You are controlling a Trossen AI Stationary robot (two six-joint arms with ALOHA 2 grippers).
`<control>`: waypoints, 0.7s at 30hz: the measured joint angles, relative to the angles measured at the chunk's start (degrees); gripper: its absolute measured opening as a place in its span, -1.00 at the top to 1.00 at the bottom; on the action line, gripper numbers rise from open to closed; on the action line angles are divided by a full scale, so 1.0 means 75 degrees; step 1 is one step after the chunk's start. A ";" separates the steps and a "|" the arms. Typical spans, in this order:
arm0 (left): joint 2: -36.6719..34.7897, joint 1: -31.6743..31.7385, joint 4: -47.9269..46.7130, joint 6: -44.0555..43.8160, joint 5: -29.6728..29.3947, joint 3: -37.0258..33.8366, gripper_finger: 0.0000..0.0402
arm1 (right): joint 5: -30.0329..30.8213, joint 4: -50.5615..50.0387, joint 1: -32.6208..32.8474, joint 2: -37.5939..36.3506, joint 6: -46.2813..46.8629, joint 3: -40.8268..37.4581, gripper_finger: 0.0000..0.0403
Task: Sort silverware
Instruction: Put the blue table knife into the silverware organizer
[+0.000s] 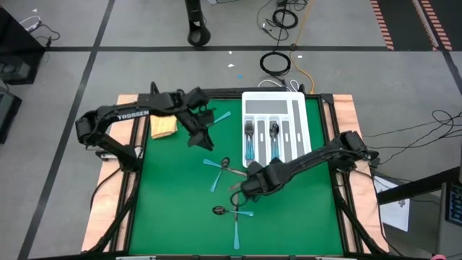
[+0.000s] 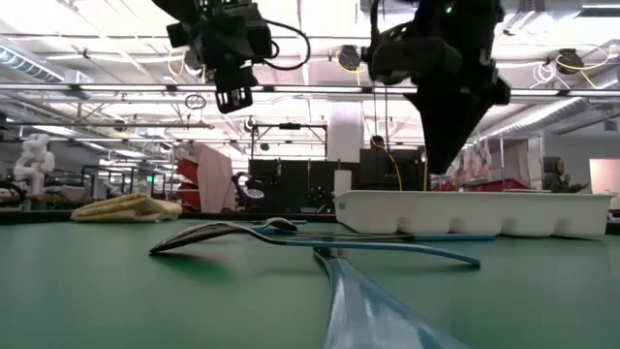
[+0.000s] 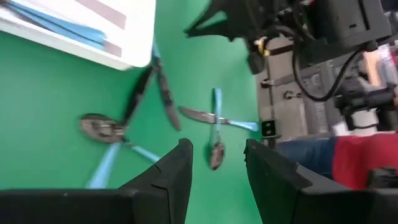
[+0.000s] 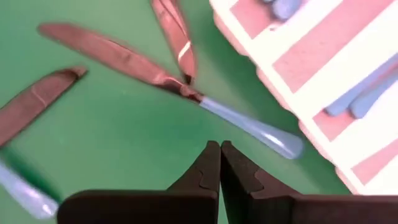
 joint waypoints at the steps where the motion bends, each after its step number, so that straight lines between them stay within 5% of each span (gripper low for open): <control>1: 0.0003 -0.0154 0.0289 -0.0305 0.0002 -0.0135 0.24 | -0.0161 0.0137 -0.0073 0.0000 -0.0202 -0.0066 1.00; 7: 0.0003 -0.1057 0.1347 -0.1084 -0.0047 -0.1242 0.24 | -0.0104 0.0505 -0.0197 0.0003 -0.1345 -0.0476 1.00; 13: 0.0003 -0.1995 0.1393 -0.1023 -0.1203 -0.2126 0.24 | -0.0555 0.1403 -0.0345 0.0000 -0.5025 -0.0475 0.95; 21: 0.0006 -0.2446 0.1471 -0.1528 -0.2553 -0.2297 0.24 | -0.1358 0.2137 -0.1096 0.0000 -0.7349 -0.0472 0.42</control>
